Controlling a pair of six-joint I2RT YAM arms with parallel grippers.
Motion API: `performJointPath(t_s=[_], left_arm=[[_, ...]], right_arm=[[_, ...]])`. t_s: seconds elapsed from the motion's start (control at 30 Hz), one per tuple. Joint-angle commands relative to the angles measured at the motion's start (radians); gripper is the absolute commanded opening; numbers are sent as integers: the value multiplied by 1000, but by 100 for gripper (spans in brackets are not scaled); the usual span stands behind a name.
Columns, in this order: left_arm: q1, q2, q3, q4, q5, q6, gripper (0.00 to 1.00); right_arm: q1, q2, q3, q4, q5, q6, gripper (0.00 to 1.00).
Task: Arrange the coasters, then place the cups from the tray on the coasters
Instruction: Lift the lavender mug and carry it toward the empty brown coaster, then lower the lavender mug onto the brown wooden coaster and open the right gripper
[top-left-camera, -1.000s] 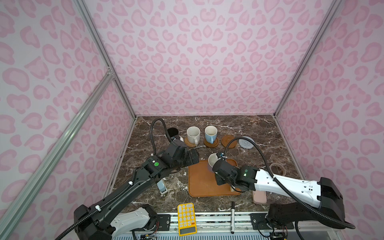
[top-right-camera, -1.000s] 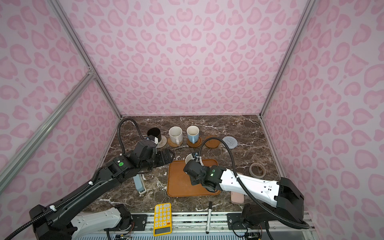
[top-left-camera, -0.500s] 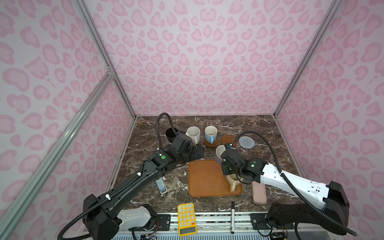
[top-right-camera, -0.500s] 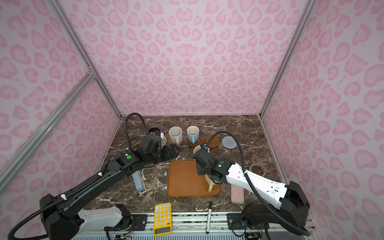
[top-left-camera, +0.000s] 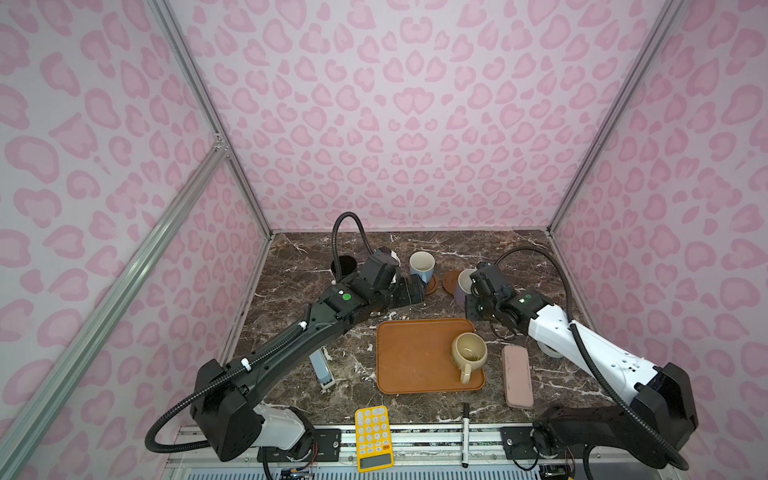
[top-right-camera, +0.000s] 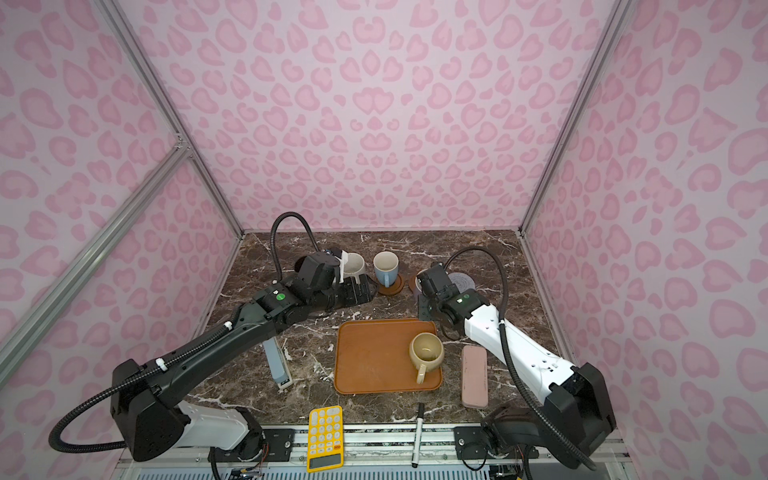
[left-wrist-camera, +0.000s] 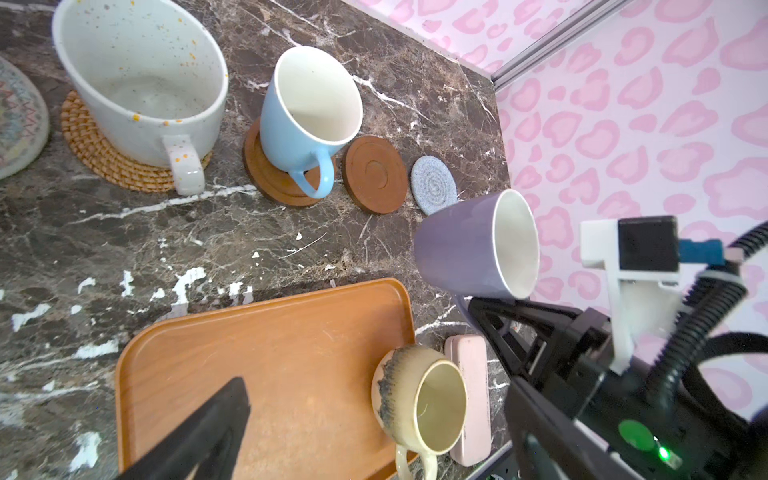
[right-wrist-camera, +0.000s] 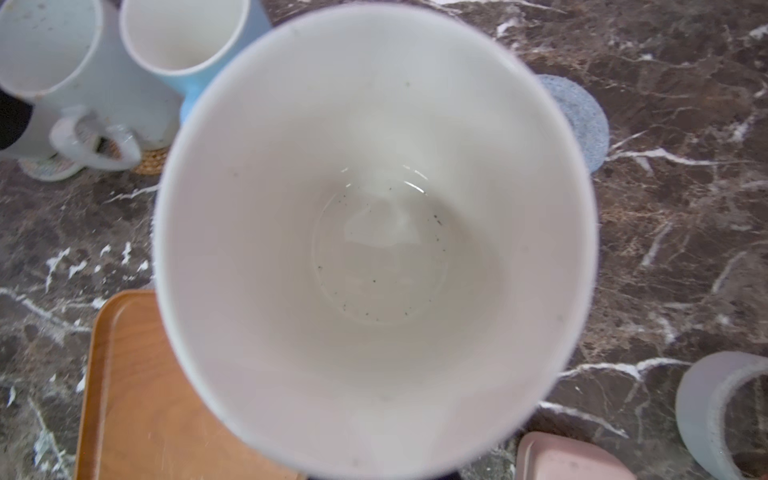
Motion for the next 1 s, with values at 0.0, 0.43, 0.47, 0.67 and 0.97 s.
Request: performJointPath(t_s=[0.0,0.43,0.47,0.67,0.97], left_arm=[[1,31,42,38,15,23,98],[12,175,178,10,34,58,98],[13,182,181,11,38,60,98],[14,209,177,23,45,62,97],[14,218,161,35,52,59,98]], right_arm=[[-46,56,55,24,-55,-57,0],[-136,399,268,29,-76,-121,0],[-136,424,285,25,-68,-125,0],[-140,527,358,13,-32,-152,0],[-141,607,437,-2,-20,-157,0]])
